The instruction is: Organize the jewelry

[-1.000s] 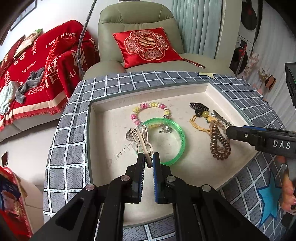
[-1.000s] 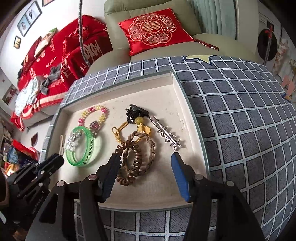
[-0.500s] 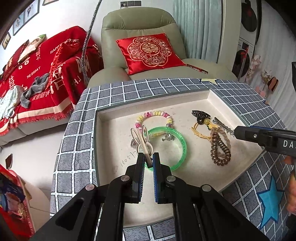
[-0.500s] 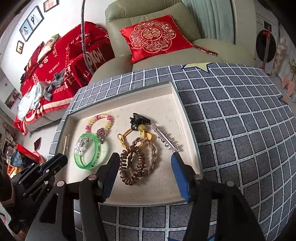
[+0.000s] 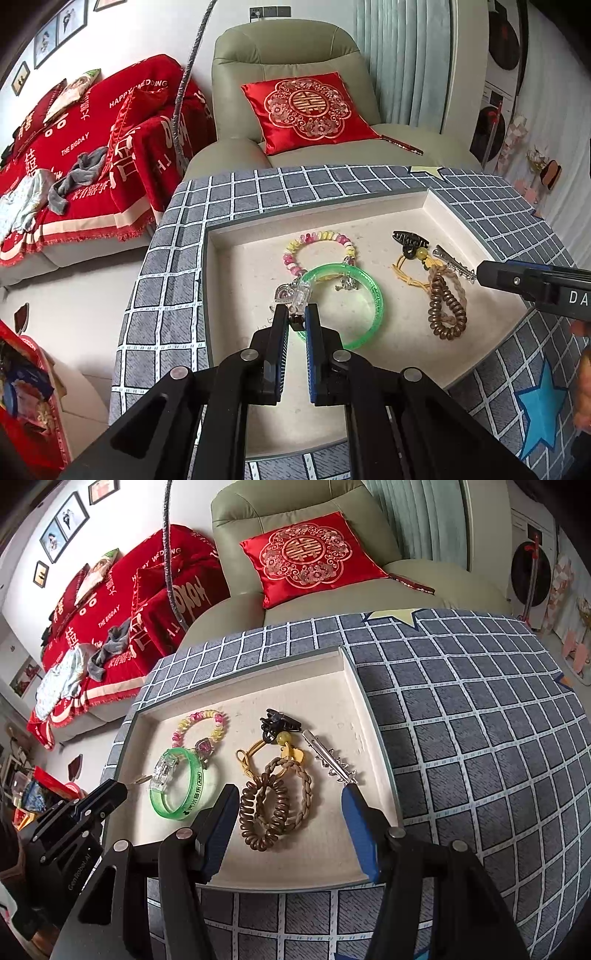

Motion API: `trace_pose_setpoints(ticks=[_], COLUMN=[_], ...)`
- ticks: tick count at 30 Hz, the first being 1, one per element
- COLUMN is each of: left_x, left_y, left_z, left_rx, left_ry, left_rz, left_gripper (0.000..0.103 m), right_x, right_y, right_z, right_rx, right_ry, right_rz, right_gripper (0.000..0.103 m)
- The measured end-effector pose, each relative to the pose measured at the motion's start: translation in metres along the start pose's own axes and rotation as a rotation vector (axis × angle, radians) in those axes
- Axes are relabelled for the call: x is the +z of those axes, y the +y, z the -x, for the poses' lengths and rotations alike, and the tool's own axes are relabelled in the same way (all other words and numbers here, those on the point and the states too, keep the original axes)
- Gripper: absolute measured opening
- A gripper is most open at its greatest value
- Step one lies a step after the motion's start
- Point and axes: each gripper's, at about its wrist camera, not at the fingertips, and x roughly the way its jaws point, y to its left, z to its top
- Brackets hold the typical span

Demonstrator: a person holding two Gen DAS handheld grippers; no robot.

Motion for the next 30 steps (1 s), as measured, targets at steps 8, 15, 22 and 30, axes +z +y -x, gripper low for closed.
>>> trace_pose_setpoints(ticks=[8,15,22,30], left_x=[-0.001,0.002,0.001,-0.004], left_y=[0.000,0.002,0.002,0.003], left_z=[0.006,0.010,0.010,0.012], left_rx=[-0.004,0.001,0.016,0.028], left_ry=[-0.033,-0.034,-0.030,-0.020], left_rz=[0.024,0.019,0.013,0.021], left_gripper=[0.103,0.103,0.103,0.103], right_x=[0.002,0.001,-0.002,-0.007], right_y=[0.000,-0.001,0.013,0.016], right_z=[0.004,0.004,0.011,0.023], right_rx=[-0.001,-0.011,-0.050,-0.068], right_ry=[-0.010,-0.011,-0.093,-0.180], right_rz=[-0.002,0.006,0.085,0.090], right_gripper=[0.062,0.065,0.092,0.103])
